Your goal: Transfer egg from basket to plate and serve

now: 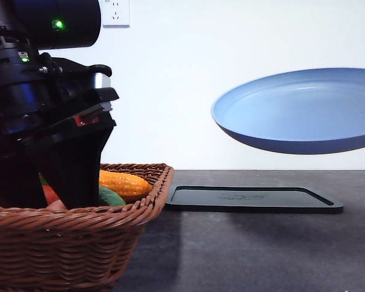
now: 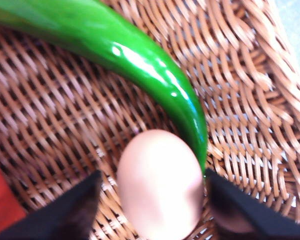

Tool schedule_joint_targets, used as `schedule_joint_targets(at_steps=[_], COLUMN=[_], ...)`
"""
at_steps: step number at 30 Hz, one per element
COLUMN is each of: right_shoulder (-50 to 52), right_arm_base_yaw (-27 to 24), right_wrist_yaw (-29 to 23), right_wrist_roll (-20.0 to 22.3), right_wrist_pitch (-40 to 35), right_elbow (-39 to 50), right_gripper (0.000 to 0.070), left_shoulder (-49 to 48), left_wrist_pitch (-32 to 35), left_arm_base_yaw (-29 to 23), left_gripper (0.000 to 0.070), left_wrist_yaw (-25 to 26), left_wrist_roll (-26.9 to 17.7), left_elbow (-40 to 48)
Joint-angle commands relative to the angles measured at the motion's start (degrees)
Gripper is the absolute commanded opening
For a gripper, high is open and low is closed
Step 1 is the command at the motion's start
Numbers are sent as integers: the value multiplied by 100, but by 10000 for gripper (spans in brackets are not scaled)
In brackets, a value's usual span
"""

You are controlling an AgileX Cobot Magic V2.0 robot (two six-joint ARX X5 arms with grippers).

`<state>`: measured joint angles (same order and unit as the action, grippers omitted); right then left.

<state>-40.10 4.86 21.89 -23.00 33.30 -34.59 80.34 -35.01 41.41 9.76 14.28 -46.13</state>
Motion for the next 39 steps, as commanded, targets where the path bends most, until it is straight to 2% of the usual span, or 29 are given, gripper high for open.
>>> schedule_joint_targets(at_steps=[1,7,12,16,22,31,35,39], right_shoulder=[-15,-17,-19,-22,-95,-772,-1081,-1298], right_arm_base_yaw=[9,9,9,25,26,230,509,747], right_wrist_yaw=[28,37,63,231,548,1532,1677,1698], right_wrist_roll=[-17,-17,-20,-43,-103,126,180,210], right_wrist_pitch=[-63,-63,-63,-60,-29,444,444,416], right_elbow=[-116,-116,-116,-116,-116,-116,-116,-116], right_gripper=[0,0,0,0,0,0,0,0], left_shoulder=[90,88,62,-113,-470,-588,-523,-313], left_wrist_pitch=[-21,-150,-531,-587,-575,-422,-137,-163], left_arm_base_yaw=[52,45,9,9,48,620,926,1140], left_gripper=[284,205,199,167,165,166,165,166], left_wrist_yaw=[-11,-37,-266,-596,-594,-361,-339,-339], left_wrist_roll=[-81,-189,-404,-444,-437,-449,-491,-507], left_elbow=[-107,-134,-471,-819,-1536,-2530,-2538,-2538])
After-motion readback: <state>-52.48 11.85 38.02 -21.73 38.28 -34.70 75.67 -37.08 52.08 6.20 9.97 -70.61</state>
